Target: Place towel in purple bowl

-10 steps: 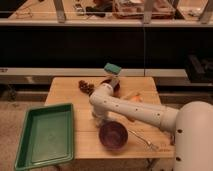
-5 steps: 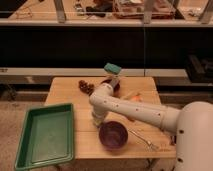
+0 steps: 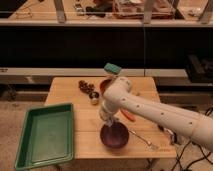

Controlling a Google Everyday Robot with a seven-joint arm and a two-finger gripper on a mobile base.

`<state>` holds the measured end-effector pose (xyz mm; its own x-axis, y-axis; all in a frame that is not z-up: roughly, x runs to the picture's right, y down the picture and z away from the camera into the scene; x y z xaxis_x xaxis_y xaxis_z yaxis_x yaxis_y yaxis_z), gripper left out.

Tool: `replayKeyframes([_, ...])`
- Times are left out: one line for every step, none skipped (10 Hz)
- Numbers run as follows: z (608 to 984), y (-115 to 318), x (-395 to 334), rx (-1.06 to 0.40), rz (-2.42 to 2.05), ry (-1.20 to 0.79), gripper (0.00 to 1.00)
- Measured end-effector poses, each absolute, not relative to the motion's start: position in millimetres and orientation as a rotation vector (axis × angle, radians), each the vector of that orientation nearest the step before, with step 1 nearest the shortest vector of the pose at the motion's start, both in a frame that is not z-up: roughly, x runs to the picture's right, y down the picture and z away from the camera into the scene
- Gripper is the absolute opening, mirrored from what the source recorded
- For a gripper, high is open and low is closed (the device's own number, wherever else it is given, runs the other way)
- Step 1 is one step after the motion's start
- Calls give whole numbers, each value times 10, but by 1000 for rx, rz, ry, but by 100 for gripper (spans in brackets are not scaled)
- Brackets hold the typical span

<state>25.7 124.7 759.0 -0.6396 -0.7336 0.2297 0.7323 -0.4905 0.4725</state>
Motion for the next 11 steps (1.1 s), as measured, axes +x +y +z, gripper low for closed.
replayKeyframes([7415, 1181, 435, 44, -2143, -652, 0])
replayKeyframes([7274, 1158, 575, 79, -2127, -624, 0])
replayKeyframes([7167, 1148, 661, 98, -2120, -611, 0])
replayKeyframes([7115, 1147, 709, 98, -2113, -615, 0])
replayKeyframes([7101, 1182, 703, 95, -2109, -629, 0])
replayKeyframes([7118, 1240, 685, 89, -2109, -644, 0])
replayKeyframes([7188, 1371, 657, 77, -2106, -670, 0])
replayKeyframes([7261, 1488, 626, 68, -2107, -691, 0])
replayKeyframes([7363, 1650, 580, 53, -2110, -719, 5])
replayKeyframes([7451, 1820, 531, 35, -2114, -748, 14])
replayKeyframes([7496, 2023, 487, 14, -2117, -780, 27])
